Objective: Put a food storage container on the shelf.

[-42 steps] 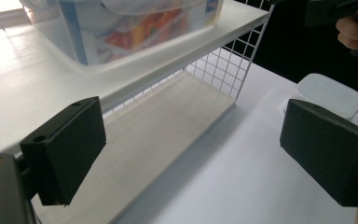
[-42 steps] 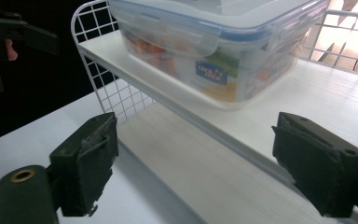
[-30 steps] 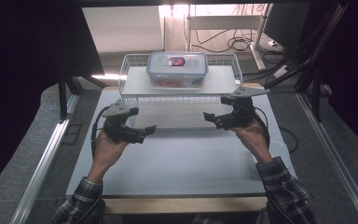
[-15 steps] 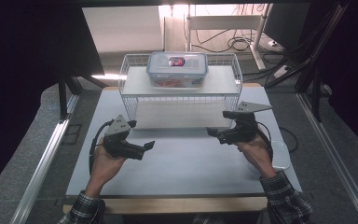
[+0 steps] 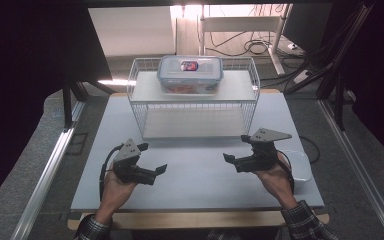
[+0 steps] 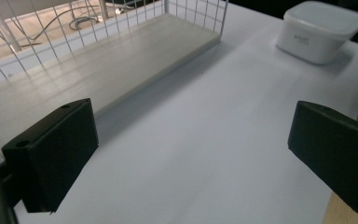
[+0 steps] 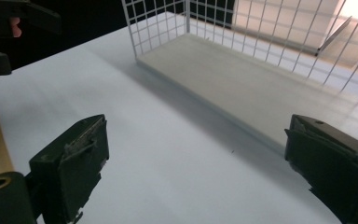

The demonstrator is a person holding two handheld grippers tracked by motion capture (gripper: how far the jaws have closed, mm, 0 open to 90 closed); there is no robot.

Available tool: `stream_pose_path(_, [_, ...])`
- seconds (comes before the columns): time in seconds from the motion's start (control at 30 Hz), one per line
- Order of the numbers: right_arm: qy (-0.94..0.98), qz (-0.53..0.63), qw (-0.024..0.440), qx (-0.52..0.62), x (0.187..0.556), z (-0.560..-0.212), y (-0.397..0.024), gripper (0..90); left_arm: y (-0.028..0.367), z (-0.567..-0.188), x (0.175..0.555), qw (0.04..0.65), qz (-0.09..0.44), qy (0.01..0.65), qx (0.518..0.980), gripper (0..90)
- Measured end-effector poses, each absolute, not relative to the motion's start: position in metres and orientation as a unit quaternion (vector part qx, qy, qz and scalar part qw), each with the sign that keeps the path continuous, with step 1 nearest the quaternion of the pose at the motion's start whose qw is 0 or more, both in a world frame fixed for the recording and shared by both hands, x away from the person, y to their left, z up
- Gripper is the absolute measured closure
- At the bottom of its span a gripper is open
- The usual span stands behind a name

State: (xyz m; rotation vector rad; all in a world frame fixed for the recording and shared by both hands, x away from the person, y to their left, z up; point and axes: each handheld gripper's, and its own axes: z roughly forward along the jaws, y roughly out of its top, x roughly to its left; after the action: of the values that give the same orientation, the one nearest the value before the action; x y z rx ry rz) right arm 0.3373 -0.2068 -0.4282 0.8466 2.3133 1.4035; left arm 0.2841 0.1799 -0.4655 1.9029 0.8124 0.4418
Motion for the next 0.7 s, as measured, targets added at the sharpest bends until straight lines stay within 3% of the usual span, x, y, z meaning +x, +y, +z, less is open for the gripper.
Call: stream_pose_path(0.7, [0.817,0.467,0.144,0.308,0.315,-0.468,-0.208,6.4,0.18,-0.505,0.26,0.437,0.209,0.352,0.801,2.4])
